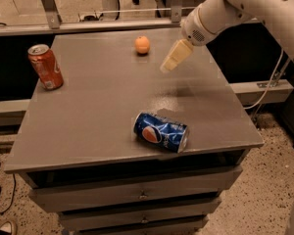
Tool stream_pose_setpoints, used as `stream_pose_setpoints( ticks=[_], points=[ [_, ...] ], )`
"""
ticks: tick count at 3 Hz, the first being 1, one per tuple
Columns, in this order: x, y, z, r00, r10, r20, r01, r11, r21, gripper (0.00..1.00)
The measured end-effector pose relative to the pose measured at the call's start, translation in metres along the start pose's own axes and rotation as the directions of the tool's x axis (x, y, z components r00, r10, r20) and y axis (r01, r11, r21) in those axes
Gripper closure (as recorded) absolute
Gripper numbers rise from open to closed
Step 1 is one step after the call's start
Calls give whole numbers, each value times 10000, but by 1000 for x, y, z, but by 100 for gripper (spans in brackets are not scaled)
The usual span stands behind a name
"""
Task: Move orange near pepsi can
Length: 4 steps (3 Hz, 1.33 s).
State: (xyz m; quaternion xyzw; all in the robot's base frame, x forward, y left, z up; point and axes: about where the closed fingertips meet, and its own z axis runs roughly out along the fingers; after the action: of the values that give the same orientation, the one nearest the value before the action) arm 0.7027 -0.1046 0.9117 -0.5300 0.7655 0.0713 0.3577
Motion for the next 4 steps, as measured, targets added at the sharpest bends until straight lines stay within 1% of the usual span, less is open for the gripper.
stream_pose_setpoints(
  ticks=[1,2,3,4],
  points=[
    [-19,-31,23,9875,933,1270,-974,9949,267,0],
    [-42,-59,48,9526,1855,2412,-1963,9803,215,0],
    [-52,-76,80,9171,2867,2769,-2976,9547,-27,0],
    [-57,-78,108,8991,3534,2583,-3583,9331,-292,0]
  ],
)
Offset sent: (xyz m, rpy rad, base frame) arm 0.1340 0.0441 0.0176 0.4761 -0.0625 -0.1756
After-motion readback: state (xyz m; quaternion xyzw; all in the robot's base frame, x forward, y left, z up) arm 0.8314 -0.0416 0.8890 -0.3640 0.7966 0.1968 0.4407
